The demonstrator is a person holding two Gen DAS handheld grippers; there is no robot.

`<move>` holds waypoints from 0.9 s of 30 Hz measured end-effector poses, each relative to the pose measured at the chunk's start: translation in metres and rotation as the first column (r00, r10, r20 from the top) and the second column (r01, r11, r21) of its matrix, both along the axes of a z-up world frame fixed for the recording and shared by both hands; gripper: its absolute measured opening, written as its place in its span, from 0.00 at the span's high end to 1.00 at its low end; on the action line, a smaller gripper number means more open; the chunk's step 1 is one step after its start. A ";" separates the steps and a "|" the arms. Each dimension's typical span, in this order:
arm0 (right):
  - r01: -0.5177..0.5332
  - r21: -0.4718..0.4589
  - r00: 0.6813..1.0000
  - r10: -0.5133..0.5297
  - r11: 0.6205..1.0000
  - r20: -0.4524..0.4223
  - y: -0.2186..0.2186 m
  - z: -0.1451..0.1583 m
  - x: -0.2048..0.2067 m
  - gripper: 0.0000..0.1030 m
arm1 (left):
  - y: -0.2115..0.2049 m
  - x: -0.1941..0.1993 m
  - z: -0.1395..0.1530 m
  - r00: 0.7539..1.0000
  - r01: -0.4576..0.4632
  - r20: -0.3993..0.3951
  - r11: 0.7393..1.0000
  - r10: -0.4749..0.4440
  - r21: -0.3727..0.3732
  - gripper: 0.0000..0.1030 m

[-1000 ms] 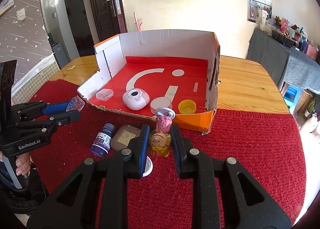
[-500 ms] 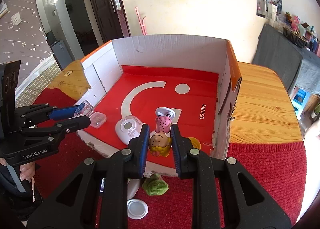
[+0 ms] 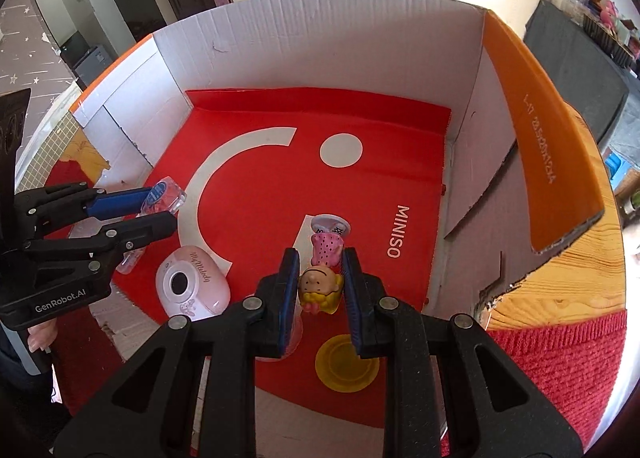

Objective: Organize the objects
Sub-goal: 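Carry the clear bottle into the cardboard box with left gripper while right gripper lowers the doll beside it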

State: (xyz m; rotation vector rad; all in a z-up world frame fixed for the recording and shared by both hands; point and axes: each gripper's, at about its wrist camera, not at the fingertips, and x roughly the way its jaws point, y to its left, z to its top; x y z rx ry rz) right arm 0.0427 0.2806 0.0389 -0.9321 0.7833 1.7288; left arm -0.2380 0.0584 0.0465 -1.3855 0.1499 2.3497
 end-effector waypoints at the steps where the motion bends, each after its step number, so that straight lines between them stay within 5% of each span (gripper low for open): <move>1: -0.001 -0.006 1.000 0.001 1.000 0.005 0.001 0.000 -0.001 0.80 | 0.000 0.000 -0.001 1.000 0.001 0.003 1.000 -0.001 -0.003 0.67; 27: -0.001 -0.027 0.997 0.003 1.000 0.072 -0.006 -0.003 -0.003 0.80 | -0.001 -0.001 -0.009 1.000 0.013 0.016 1.000 -0.013 -0.024 0.67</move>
